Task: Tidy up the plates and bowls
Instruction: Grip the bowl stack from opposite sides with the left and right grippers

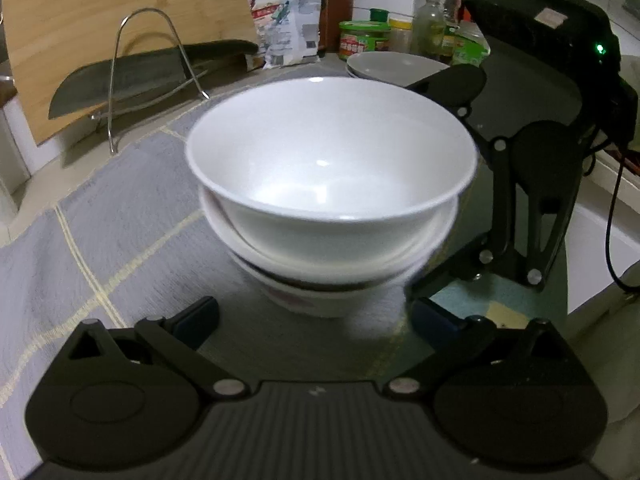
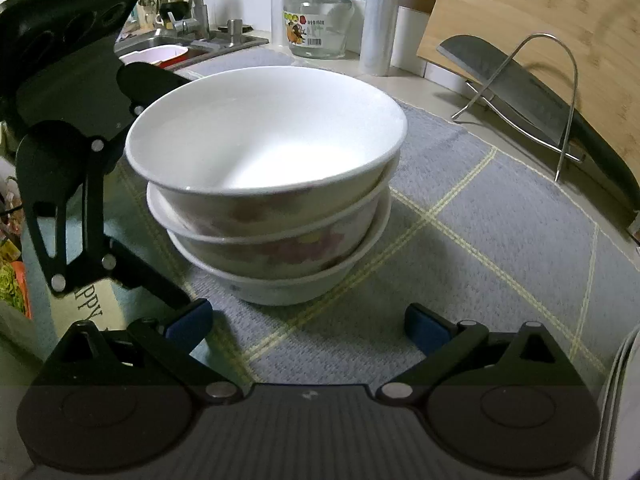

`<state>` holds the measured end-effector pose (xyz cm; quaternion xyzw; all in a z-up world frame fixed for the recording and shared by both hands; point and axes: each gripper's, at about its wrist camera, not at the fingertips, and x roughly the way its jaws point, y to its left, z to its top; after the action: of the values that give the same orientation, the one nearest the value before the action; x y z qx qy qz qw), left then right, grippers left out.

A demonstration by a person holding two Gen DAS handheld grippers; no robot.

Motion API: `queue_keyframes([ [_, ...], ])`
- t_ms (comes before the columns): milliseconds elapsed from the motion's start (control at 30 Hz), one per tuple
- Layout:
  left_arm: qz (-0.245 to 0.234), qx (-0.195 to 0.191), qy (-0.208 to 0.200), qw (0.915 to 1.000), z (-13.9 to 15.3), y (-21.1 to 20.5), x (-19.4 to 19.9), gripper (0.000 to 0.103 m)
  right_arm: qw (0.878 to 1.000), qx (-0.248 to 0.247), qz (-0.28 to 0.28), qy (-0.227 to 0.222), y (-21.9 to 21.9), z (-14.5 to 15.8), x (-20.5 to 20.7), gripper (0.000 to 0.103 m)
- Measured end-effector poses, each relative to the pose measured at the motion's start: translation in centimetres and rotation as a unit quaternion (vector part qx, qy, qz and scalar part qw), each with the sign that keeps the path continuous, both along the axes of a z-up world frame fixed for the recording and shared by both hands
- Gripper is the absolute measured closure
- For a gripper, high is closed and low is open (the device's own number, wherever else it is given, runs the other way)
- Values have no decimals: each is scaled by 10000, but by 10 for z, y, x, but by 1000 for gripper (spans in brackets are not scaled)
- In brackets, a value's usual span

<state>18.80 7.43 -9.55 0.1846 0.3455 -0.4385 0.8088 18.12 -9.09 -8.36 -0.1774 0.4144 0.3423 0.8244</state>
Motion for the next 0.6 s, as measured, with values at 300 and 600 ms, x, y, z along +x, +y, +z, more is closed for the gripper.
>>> queue_keyframes([
  [300,-623,56,-313,9975,13,2,7,3,9990,-7,362,-245,3,13,0,0],
  [600,-963,34,-188,9952,15,1,14,5,9967,215,779,-111,0,17,6,13],
])
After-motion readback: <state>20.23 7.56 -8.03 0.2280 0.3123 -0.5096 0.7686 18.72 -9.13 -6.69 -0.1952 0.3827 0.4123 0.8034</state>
